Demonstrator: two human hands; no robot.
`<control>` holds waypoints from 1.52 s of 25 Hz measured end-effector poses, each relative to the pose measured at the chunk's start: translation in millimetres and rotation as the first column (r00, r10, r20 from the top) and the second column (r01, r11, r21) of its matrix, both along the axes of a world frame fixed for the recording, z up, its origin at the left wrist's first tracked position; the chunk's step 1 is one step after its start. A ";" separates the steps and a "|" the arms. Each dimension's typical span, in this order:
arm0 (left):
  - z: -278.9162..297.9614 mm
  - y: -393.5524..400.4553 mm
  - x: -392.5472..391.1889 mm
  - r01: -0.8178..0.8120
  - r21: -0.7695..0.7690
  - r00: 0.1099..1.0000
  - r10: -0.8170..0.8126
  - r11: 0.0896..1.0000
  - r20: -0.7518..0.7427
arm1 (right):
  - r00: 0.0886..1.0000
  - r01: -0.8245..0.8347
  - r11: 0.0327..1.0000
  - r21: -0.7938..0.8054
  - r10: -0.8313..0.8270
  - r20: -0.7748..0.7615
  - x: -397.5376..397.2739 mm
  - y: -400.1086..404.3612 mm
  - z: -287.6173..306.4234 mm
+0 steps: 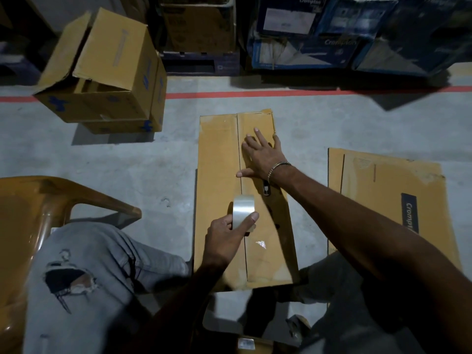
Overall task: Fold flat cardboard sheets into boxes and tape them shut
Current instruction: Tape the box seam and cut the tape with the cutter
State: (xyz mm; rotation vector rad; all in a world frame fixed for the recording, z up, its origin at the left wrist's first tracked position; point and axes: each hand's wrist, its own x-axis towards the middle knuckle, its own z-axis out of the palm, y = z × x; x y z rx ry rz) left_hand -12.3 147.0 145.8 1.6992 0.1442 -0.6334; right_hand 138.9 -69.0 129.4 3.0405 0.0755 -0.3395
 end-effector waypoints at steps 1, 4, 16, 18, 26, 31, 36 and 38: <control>-1.1 1.6 -2.4 0.016 -0.004 1.000 -0.016 1.000 0.017 | 1.000 -0.008 1.000 -0.025 0.009 0.020 -9.8 4.5 -0.5; -1.9 4.2 -10.5 0.030 -0.006 0.998 -0.029 1.000 0.057 | 0.995 0.026 0.999 -0.031 -0.023 0.092 -27.8 11.8 0.7; 1.0 0.2 -24.2 0.049 0.023 0.993 -0.051 0.999 0.103 | 0.993 -0.100 0.995 0.008 0.100 -0.070 -50.5 15.7 -13.3; 2.5 1.6 -32.4 0.053 0.041 0.995 -0.056 0.998 0.088 | 0.990 -0.102 0.995 -0.005 0.101 -0.095 -47.7 15.5 -10.8; 7.4 28.8 -58.5 -0.045 0.003 0.999 0.045 0.999 0.013 | 0.996 -0.067 0.997 0.040 0.069 -0.055 -36.4 23.3 -5.4; 11.6 40.0 -48.3 -0.034 -0.045 0.999 0.035 0.998 0.038 | 0.998 -0.049 0.995 0.091 0.053 -0.039 -14.5 30.7 -2.2; 12.6 48.9 -24.5 -0.036 -0.022 0.994 0.038 0.999 0.107 | 0.987 -0.162 0.982 0.096 0.162 0.012 -15.5 42.1 -3.0; 13.4 53.4 -19.6 -0.011 -0.003 0.992 0.012 1.000 0.129 | 0.977 -0.213 0.968 0.132 0.215 -0.004 -20.0 45.2 -2.7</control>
